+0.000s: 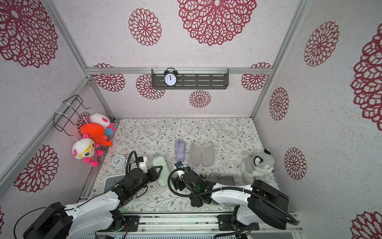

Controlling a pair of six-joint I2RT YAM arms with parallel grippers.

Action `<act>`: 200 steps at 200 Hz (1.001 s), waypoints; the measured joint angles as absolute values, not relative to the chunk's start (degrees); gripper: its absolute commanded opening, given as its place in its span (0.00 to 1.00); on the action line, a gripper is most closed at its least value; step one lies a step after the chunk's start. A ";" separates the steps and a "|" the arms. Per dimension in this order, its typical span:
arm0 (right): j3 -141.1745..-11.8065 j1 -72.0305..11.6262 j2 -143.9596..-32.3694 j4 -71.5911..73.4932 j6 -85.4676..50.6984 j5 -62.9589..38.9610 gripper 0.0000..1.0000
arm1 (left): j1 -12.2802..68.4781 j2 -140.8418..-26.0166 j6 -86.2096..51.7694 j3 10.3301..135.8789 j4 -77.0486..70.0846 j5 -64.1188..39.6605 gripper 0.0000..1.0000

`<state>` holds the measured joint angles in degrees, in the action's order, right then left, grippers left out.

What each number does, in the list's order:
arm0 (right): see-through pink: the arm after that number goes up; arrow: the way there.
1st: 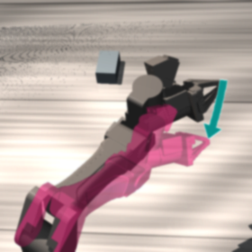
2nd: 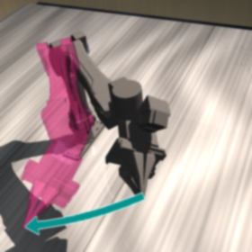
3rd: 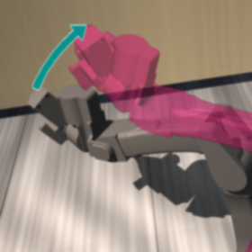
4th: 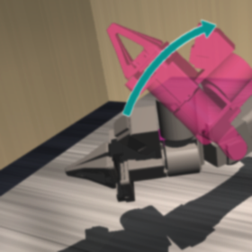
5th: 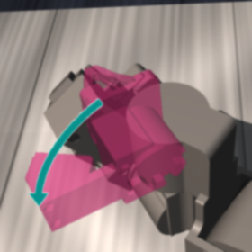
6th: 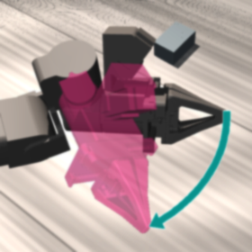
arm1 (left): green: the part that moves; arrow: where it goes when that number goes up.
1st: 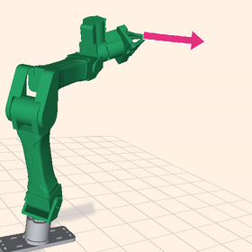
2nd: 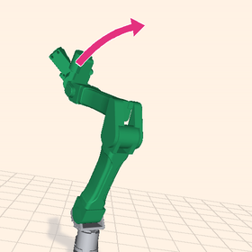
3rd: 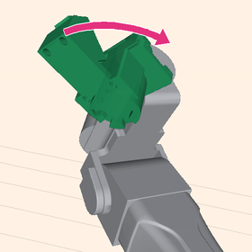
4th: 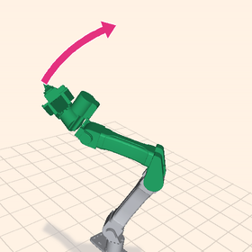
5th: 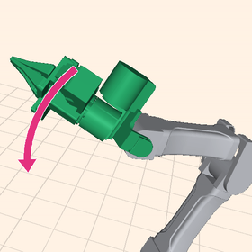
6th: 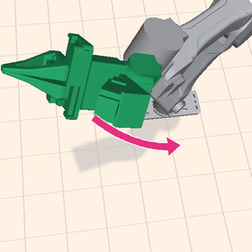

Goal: Put umbrellas into zippered umbrella sleeves
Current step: Place the umbrella sleeve at the center of the board.

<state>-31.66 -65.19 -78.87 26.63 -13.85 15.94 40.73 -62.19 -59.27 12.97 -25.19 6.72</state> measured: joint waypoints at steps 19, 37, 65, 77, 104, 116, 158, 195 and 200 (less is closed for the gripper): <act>-33.30 -65.43 -81.34 26.61 -13.96 14.50 0.87 | 41.45 -64.86 -60.20 11.84 -28.27 7.57 0.10; -35.11 -65.78 -83.90 25.74 -14.09 12.80 0.87 | 41.47 -66.81 -60.95 10.83 -29.30 8.60 0.11; -37.43 -66.50 -87.57 25.45 -14.06 10.24 0.87 | 41.47 -68.62 -61.49 11.22 -30.94 8.78 0.14; -38.26 -66.76 -88.95 25.36 -14.09 9.39 0.87 | 41.47 -69.89 -62.04 11.55 -31.57 8.88 0.16; -40.53 -67.02 -92.64 25.36 -14.20 7.66 0.87 | 41.04 -72.53 -63.18 12.12 -33.50 8.49 0.24; -41.39 -67.02 -94.21 25.43 -14.26 7.55 0.85 | 40.91 -73.63 -63.68 12.27 -34.24 8.36 0.25; -42.46 -67.02 -96.44 26.50 -16.29 9.74 0.79 | 39.27 -77.03 -65.41 12.27 -37.15 6.72 0.34; -42.41 -67.02 -97.62 28.03 -18.68 10.50 0.75 | 37.82 -82.21 -65.58 12.29 -39.79 5.23 0.54; -42.41 -67.02 -97.76 28.03 -18.85 10.50 0.74 | 37.47 -82.96 -65.47 12.27 -39.81 4.64 0.55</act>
